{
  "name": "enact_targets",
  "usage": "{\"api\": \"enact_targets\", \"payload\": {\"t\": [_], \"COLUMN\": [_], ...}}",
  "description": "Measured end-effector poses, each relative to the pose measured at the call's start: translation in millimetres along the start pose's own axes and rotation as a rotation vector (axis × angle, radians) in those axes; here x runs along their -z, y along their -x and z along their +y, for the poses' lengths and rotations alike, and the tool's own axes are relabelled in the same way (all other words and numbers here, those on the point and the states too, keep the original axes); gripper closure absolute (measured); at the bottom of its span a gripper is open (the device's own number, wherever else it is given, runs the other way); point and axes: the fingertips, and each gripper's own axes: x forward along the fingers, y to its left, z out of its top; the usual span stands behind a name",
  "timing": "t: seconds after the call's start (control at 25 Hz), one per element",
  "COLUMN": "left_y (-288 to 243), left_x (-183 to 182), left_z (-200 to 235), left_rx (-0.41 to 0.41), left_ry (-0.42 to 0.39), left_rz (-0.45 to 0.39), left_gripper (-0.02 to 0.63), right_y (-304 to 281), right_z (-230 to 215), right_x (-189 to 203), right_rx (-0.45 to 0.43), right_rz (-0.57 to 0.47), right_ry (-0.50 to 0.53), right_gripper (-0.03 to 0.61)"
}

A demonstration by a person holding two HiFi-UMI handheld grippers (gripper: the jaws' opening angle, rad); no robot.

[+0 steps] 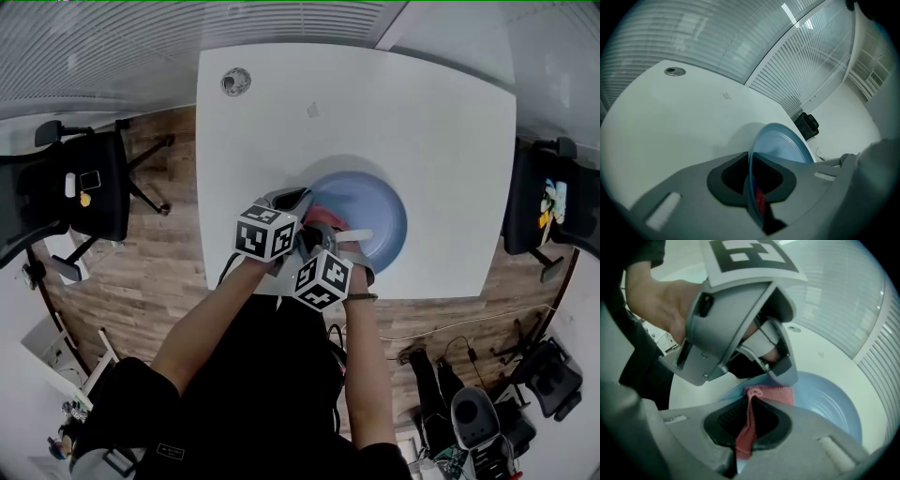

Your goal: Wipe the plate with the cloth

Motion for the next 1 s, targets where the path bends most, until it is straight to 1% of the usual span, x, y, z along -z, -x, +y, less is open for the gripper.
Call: {"api": "enact_targets", "payload": {"t": [0.08, 0.16, 0.44, 0.6, 0.8, 1.0], "left_y": [0, 2, 5, 5, 3, 3], "left_x": [1, 2, 4, 4, 3, 4], "left_z": [0, -1, 0, -2, -5, -5], "left_rx": [-0.002, -0.004, -0.014, -0.013, -0.012, -0.012], "left_ry": [-0.004, -0.012, -0.045, -0.063, -0.106, -0.111], "left_rz": [0.001, 0.001, -0.012, -0.008, 0.008, 0.012], "left_gripper": [0.589, 0.592, 0.598, 0.6, 0.6, 0.6], "right_y": [-2, -2, 1, 4, 9, 14], "right_z": [-11, -19, -23, -28, -49, -69], "right_x": [-3, -6, -7, -5, 1, 3], "right_rx": [0.047, 0.069, 0.035, 0.013, 0.056, 0.058], "right_rz": [-0.002, -0.008, -0.057, -0.063, -0.063, -0.094], "right_ry": [-0.011, -0.02, -0.103, -0.17, -0.198, -0.269], "right_gripper": [0.565, 0.565, 0.565, 0.565, 0.565, 0.565]}}
